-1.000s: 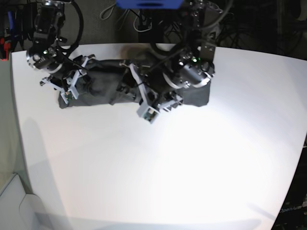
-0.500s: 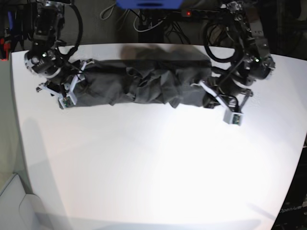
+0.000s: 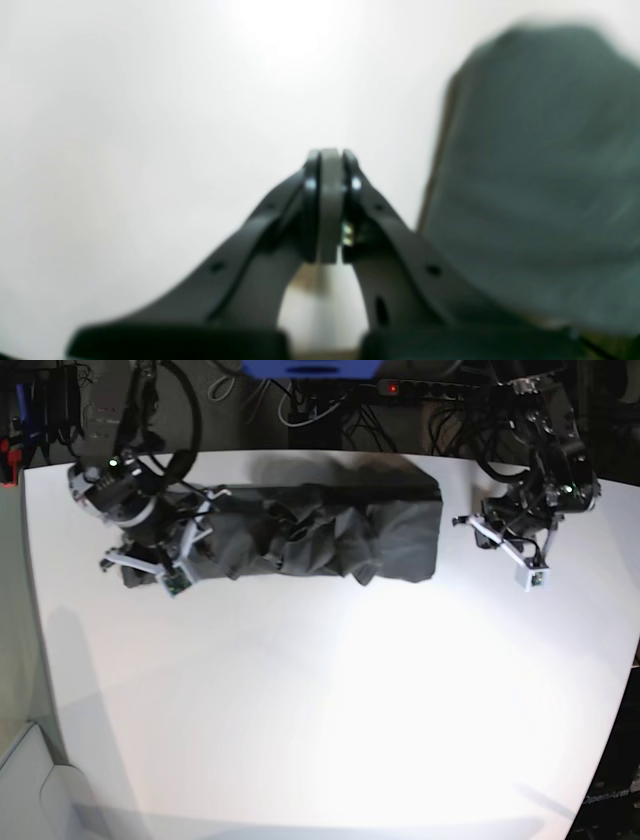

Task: Layout the t-shirt on the table in an organized manner, then fold the t-shirt properly
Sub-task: 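Fold the strip end with the left gripper over toward the right gripper, then move the right gripper to the folded middle and grasp the shirt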

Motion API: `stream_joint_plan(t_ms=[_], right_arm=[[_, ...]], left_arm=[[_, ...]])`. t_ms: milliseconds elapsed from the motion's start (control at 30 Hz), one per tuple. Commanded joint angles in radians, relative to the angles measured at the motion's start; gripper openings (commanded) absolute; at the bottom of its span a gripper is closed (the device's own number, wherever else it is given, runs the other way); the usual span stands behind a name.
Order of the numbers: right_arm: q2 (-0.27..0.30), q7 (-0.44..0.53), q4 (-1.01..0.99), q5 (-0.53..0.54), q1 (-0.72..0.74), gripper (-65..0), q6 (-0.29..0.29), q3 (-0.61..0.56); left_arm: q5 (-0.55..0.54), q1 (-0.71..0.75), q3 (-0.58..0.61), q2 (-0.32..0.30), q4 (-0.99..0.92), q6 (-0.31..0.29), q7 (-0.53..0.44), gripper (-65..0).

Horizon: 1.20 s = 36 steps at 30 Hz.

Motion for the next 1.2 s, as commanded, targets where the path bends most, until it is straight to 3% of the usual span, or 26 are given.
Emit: stream_joint_plan(t_ms=[0, 133, 300, 400, 600, 667, 1167], right_arm=[[-0.003, 0.021, 0.02, 0.014, 0.01, -43.5, -0.004, -0.047], [-0.045, 0.018, 0.018, 0.014, 0.04, -51.5, -0.004, -0.237], [-0.066, 0.018, 0.015, 0.014, 0.065, -52.0, -0.004, -0.369], [-0.065, 0.018, 0.015, 0.014, 0.06, -46.5, -0.004, -0.456], [-0.08, 0.018, 0.014, 0.014, 0.054, -26.0, -0.004, -0.535], [-0.086, 0.018, 0.011, 0.014, 0.056, -21.8, -0.004, -0.535], [-0.114, 0.028, -0.149, 0.018, 0.14, -20.2, -0.004, -0.556]], left_arm=[[-0.022, -0.007, 0.0, -0.001, 0.025, -0.005, -0.011, -64.8], [-0.042, 0.0, -0.002, -0.001, 0.109, -0.005, 0.002, -64.8], [-0.105, 0.017, 0.0, -0.006, 0.194, -0.003, 0.048, -64.8], [-0.129, 0.013, 0.032, 0.0, 0.18, -0.003, 0.068, -64.8], [-0.126, 0.016, 0.193, -0.003, 0.086, 0.006, -0.029, -64.8], [-0.126, 0.011, 0.218, -0.001, 0.065, 0.006, -0.041, -64.8], [-0.126, 0.011, 0.233, -0.003, 0.013, 0.006, -0.054, -64.8]])
